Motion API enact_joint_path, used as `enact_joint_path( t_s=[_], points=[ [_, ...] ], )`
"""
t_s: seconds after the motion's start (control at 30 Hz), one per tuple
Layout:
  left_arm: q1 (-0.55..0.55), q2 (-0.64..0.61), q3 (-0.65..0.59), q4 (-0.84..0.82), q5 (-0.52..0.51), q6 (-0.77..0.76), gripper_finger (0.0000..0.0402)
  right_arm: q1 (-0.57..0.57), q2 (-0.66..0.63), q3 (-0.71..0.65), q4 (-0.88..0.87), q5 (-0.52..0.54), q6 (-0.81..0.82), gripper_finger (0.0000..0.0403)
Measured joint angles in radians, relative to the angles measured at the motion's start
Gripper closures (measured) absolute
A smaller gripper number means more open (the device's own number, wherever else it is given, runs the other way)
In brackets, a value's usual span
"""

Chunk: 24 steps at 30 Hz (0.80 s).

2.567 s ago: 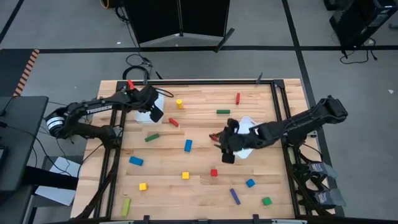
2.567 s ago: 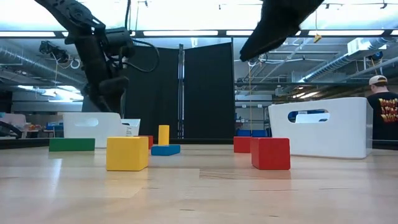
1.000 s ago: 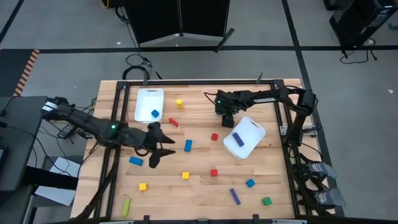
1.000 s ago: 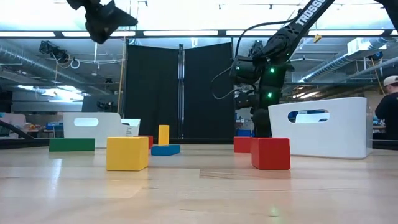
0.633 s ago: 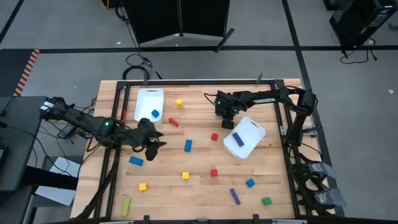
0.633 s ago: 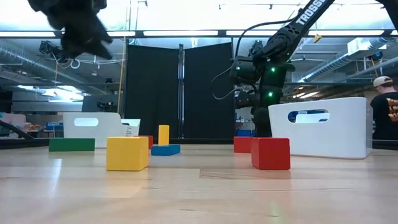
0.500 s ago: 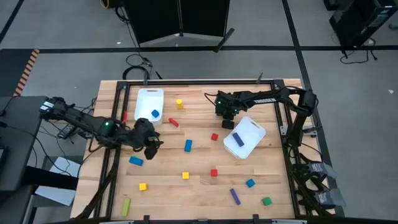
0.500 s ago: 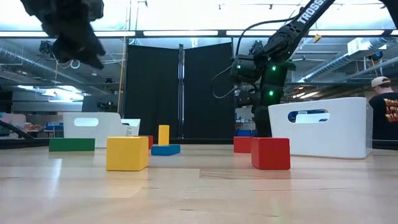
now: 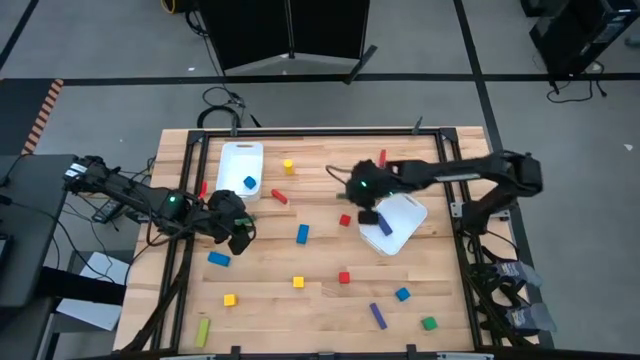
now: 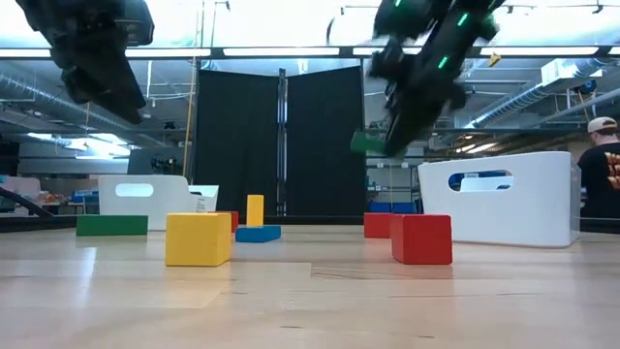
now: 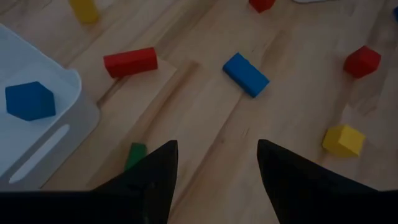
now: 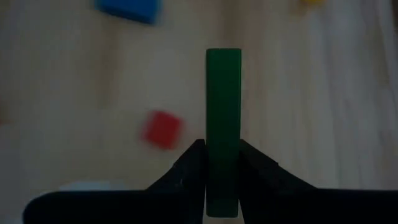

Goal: Sort blocks by size
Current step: Put the right green rectangle block into the right white bin

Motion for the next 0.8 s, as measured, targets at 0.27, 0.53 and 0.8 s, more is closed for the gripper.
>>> enact_joint_path(
  t_s=[0.27,0.53,0.8],
  points=[
    [-0.001,0.009,0.0,0.039,0.016,0.021,0.0175,0.208,-0.191,-0.01,-0.341,0.06,0.259,0.0334],
    [-0.001,0.166,0.0,0.224,0.082,0.155,0.0175,0.266,-0.253,-0.167,-0.393,0.091,0.54,0.0334],
    [-0.007,0.391,0.0,0.512,0.219,0.32,0.0174,0.266,-0.253,-0.216,-0.387,0.173,0.646,0.0225]
  ],
)
